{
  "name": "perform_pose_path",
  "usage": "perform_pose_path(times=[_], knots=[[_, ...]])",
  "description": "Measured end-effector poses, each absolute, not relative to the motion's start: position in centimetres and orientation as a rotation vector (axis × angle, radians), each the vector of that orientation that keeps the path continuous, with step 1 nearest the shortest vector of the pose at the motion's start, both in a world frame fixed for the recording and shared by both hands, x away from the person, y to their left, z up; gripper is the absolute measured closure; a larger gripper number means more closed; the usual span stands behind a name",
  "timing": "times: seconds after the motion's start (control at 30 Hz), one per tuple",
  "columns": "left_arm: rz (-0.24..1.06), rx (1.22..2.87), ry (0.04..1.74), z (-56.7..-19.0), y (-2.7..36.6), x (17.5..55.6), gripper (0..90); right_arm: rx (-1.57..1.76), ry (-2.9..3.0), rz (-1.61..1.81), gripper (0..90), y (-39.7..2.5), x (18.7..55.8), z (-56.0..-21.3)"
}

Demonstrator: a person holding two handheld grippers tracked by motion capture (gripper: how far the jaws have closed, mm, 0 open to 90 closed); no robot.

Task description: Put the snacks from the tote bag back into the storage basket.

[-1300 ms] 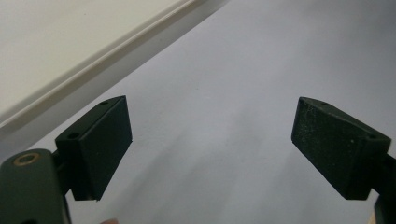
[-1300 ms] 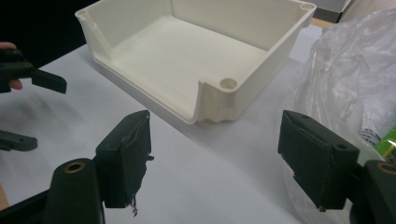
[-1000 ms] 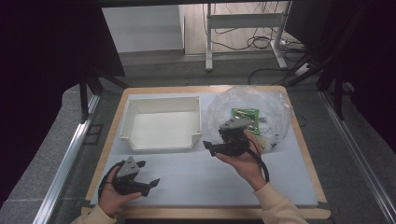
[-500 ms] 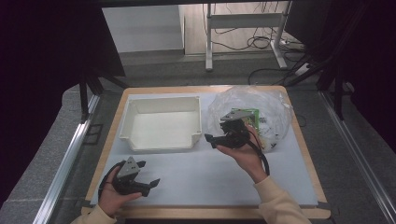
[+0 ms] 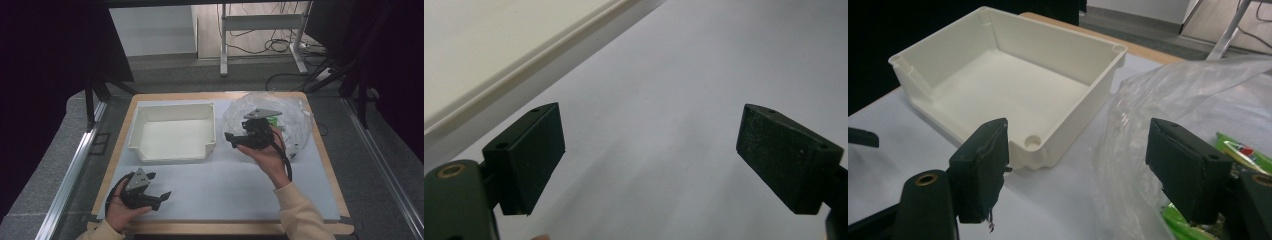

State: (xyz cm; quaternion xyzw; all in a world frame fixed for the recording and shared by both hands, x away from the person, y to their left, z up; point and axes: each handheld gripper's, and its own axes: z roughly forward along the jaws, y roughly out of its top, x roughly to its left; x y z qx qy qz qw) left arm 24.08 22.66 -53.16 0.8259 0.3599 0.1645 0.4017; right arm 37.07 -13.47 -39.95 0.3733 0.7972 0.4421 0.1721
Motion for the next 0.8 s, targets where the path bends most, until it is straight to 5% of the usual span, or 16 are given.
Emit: perform_pose_path(times=[0.8], knots=[[0.434, 2.090, 0.941, -53.3, 22.4, 24.2, 12.2, 1.129, 2.184, 1.299, 25.7, -16.4, 40.3, -38.5]])
